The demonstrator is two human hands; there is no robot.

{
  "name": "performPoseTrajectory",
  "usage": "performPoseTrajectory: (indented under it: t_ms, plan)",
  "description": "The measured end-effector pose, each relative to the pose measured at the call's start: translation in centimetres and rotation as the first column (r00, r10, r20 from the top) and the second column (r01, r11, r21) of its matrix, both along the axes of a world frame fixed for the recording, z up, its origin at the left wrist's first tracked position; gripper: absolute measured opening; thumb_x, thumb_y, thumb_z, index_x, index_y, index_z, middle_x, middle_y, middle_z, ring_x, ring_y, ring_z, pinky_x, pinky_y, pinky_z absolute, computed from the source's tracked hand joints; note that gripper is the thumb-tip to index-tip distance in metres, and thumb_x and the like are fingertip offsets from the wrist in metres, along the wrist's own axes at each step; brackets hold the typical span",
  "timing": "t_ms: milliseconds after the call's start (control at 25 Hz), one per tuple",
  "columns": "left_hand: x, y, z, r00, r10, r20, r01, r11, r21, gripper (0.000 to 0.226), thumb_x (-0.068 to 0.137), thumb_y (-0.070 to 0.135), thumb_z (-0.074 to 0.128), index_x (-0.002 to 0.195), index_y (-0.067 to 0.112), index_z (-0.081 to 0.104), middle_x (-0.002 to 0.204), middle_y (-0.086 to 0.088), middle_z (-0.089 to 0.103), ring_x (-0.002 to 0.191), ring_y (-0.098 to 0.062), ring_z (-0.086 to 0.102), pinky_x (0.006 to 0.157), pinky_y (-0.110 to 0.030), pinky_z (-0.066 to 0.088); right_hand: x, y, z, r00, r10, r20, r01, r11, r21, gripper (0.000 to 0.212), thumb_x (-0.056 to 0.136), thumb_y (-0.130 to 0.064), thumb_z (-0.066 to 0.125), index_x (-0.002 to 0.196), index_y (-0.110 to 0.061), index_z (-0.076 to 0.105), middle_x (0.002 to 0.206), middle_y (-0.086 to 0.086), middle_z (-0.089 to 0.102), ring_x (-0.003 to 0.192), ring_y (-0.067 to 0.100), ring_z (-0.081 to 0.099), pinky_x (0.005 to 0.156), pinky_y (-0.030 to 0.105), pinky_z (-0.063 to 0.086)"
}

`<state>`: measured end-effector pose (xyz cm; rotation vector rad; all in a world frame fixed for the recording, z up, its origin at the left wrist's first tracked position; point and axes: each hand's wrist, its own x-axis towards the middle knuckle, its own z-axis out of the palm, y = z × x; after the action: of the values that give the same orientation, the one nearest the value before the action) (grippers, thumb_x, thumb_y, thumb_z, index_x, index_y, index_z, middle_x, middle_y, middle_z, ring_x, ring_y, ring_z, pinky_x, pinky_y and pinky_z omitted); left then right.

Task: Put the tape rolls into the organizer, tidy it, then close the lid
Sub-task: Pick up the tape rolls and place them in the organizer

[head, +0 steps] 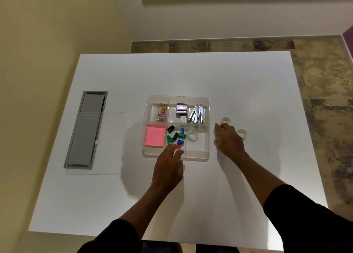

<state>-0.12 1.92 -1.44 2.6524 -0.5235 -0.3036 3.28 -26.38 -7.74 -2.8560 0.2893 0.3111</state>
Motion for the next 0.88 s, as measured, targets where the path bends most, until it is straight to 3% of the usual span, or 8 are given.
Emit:
performPoseTrajectory:
  t_ms: [80, 240, 440, 600, 880]
  plan:
    - [0.1, 0.0, -0.1, 1.000, -0.006, 0.004, 0.006, 1.000, 0.004, 0.041, 0.087, 0.014, 0.083, 0.127, 0.012, 0.071, 0.144, -0.016, 0.067, 0.140, -0.036, 0.059, 0.108, -0.053, 0.058, 0.3, 0.6, -0.2, 0.999, -0.009, -0.043, 0.008, 0.999, -0.032, 0.063, 0.085, -0.020, 0.082, 0.140, -0.015, 0.054, 0.128, 0.016, 0.056, 0.109, 0.037, 0.062, 0.062, 0.043, 0.059]
    - [0.3, 0.1, -0.3, 1.000, -0.025, 0.017, 0.026, 1.000, -0.008, 0.036, 0.086, 0.012, 0.083, 0.121, 0.011, 0.074, 0.138, -0.016, 0.070, 0.134, -0.037, 0.063, 0.102, -0.053, 0.062, 0.1, 1.1, -0.4, 0.997, -0.064, -0.049, 0.066, 0.996, 0.056, 0.022, 0.084, 0.002, 0.070, 0.102, -0.007, 0.060, 0.120, 0.020, 0.053, 0.099, 0.040, 0.060, 0.056, 0.035, 0.044]
    - [0.9, 0.1, -0.1, 1.000, -0.019, 0.020, 0.019, 0.999, -0.026, 0.036, 0.086, 0.012, 0.083, 0.121, 0.010, 0.073, 0.136, -0.014, 0.070, 0.131, -0.034, 0.065, 0.101, -0.051, 0.062, 0.1, 2.0, 2.0, 0.973, -0.206, 0.101, 0.181, 0.959, 0.217, 0.044, 0.083, -0.006, 0.078, 0.126, -0.007, 0.066, 0.123, 0.019, 0.064, 0.110, 0.042, 0.061, 0.076, 0.045, 0.055]
    - [1.3, 0.2, 0.0, 1.000, -0.003, 0.017, 0.004, 0.999, -0.040, 0.037, 0.087, 0.010, 0.081, 0.123, 0.010, 0.073, 0.136, -0.014, 0.070, 0.129, -0.032, 0.065, 0.102, -0.046, 0.060, 0.3, 4.9, 4.4, 0.968, -0.126, 0.218, 0.057, 0.953, 0.299, 0.052, 0.086, -0.013, 0.084, 0.134, -0.007, 0.064, 0.124, 0.016, 0.066, 0.114, 0.033, 0.061, 0.081, 0.037, 0.055]
    - [1.4, 1.2, 0.1, 1.000, 0.020, -0.004, -0.021, 1.000, -0.023, 0.041, 0.087, 0.012, 0.082, 0.127, 0.012, 0.072, 0.135, -0.011, 0.070, 0.122, -0.029, 0.068, 0.095, -0.042, 0.062, 2.0, 8.8, 3.3, 0.984, 0.177, 0.018, -0.178, 0.972, 0.155, 0.045, 0.090, -0.014, 0.081, 0.131, -0.006, 0.066, 0.135, 0.016, 0.065, 0.115, 0.030, 0.065, 0.090, 0.036, 0.058]
